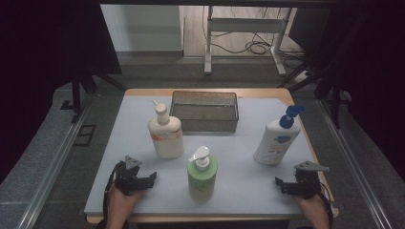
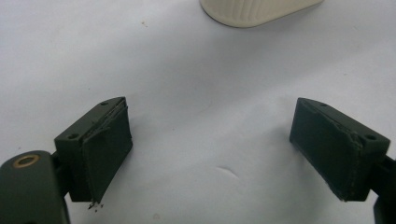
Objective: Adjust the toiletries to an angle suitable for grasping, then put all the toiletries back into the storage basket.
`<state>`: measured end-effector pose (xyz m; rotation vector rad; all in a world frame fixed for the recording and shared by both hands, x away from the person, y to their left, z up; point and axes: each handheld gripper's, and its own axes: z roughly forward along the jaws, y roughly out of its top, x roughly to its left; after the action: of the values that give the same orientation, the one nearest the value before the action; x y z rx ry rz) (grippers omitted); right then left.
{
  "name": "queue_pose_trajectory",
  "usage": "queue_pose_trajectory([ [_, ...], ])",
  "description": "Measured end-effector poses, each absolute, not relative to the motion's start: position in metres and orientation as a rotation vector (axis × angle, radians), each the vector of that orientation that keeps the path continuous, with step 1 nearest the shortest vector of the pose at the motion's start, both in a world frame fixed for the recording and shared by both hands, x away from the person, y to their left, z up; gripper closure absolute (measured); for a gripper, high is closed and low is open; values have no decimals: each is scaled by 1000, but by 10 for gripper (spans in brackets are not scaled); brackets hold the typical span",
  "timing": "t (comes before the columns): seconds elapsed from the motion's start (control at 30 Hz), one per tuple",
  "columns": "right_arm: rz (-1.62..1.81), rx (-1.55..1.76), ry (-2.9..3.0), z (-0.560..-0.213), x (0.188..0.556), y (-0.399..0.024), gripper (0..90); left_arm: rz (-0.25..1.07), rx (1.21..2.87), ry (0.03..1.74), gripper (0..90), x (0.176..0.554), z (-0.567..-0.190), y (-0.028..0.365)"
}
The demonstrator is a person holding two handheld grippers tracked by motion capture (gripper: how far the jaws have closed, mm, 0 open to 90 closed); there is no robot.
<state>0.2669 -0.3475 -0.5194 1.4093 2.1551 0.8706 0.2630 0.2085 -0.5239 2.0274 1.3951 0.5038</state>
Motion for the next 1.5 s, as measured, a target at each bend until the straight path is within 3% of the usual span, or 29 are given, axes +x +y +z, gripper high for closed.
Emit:
queue_pose_trajectory([
  [0.73, 873, 1402, 2157, -519, 267, -348, 61, 503, 2026, 1396, 121, 263, -524, 209],
  [1.5, 914, 1357, 2195, -516, 266, -349, 163, 501, 2026, 1395, 121, 263, -524, 209],
])
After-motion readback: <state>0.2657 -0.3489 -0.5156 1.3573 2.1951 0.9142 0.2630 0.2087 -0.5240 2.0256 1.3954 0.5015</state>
